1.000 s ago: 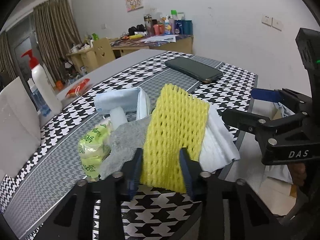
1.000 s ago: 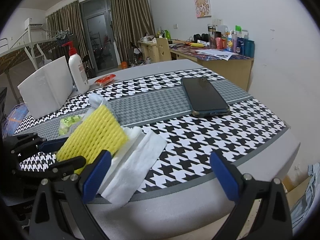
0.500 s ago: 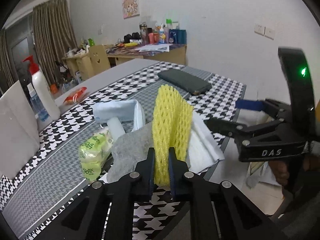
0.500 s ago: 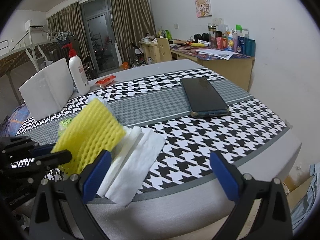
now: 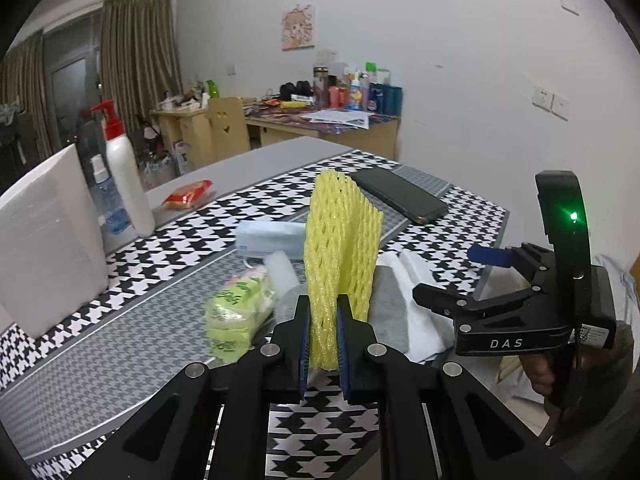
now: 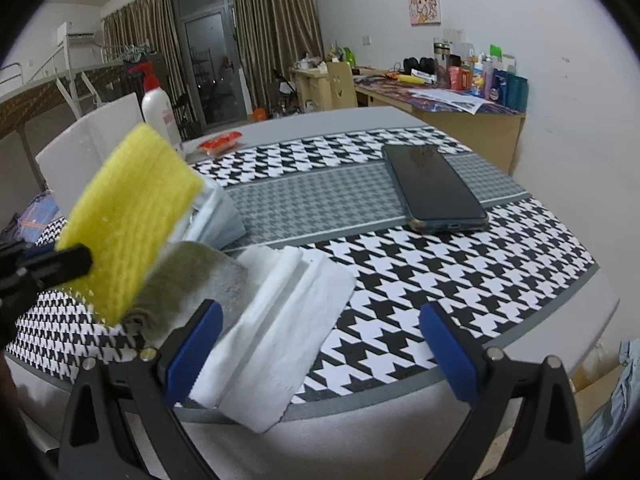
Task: Organize soft objects
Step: 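Lift the yellow mesh with the left gripper while the right gripper grasps the grey sock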
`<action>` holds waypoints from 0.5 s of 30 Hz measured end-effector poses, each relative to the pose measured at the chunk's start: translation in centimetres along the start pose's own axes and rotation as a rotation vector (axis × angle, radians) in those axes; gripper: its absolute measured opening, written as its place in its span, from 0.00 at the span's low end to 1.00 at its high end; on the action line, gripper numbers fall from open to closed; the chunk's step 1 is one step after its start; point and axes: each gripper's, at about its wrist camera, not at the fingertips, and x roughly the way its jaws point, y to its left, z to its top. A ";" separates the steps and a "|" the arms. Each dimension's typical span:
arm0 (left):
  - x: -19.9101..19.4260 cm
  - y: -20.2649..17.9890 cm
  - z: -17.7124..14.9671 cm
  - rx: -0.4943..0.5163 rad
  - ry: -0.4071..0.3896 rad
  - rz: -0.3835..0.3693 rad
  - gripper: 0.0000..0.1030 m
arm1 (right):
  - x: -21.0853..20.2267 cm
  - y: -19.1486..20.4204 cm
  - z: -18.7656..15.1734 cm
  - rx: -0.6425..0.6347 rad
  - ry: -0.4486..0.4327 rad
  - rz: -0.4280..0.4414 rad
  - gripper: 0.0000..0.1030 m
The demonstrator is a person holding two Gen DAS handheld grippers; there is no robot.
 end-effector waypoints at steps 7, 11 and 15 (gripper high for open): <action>-0.6 1.6 -0.1 -0.043 -0.011 0.033 0.12 | -0.2 1.6 0.8 -0.050 -0.029 0.075 0.97; -0.9 2.5 -0.4 -0.068 -0.013 0.047 0.12 | 0.4 2.8 1.3 -0.082 -0.028 0.112 0.97; -1.1 3.1 -0.5 -0.085 -0.011 0.069 0.12 | 0.9 3.5 1.8 -0.093 -0.023 0.157 0.97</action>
